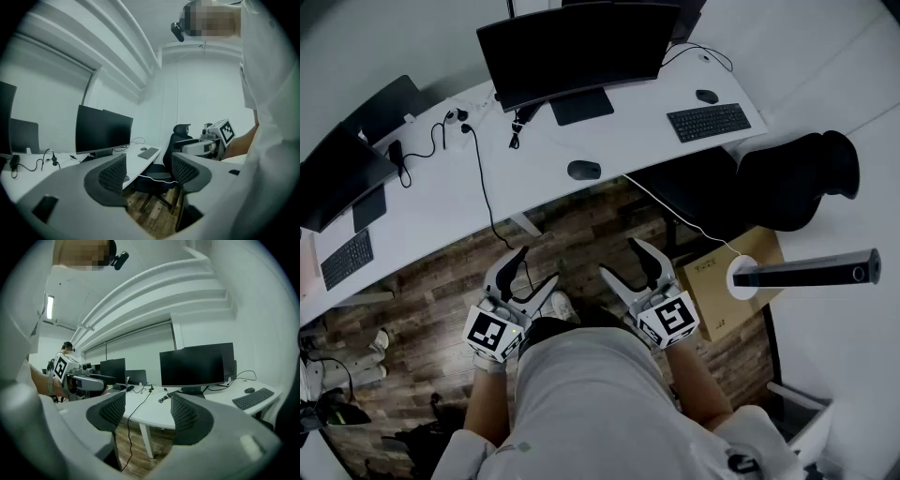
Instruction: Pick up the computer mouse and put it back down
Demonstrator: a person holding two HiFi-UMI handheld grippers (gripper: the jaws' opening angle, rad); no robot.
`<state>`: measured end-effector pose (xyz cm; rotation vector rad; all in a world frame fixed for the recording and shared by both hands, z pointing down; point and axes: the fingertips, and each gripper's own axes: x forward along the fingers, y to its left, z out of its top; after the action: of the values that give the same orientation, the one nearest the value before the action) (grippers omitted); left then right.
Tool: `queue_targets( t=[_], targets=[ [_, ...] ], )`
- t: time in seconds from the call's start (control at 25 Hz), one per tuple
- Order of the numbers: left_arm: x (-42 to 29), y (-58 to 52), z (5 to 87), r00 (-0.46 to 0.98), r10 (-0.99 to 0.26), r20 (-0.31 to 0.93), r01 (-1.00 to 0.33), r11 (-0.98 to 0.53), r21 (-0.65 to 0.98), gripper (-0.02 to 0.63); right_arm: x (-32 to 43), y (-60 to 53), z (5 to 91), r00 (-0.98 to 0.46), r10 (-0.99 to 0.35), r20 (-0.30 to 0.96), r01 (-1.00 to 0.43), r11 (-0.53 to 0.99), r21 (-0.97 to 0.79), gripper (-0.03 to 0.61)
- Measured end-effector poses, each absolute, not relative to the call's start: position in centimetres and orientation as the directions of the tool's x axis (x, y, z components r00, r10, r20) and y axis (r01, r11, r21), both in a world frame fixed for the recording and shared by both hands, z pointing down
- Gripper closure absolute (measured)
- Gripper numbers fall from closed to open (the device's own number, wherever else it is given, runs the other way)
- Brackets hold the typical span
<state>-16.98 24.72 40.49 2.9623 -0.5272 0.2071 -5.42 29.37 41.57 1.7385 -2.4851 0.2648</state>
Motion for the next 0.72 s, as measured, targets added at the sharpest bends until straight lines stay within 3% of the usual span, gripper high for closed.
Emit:
queue_targets(
  t=[0.72],
  targets=[
    [-17.2,16.7,42.5,0.95,-0.268,0.162,-0.296,-0.936,0.189,0.333,-6.0,20.5,42.3,-0.316,-0.923,0.219,-0.949,0.307,-0.076,0.278]
  ],
)
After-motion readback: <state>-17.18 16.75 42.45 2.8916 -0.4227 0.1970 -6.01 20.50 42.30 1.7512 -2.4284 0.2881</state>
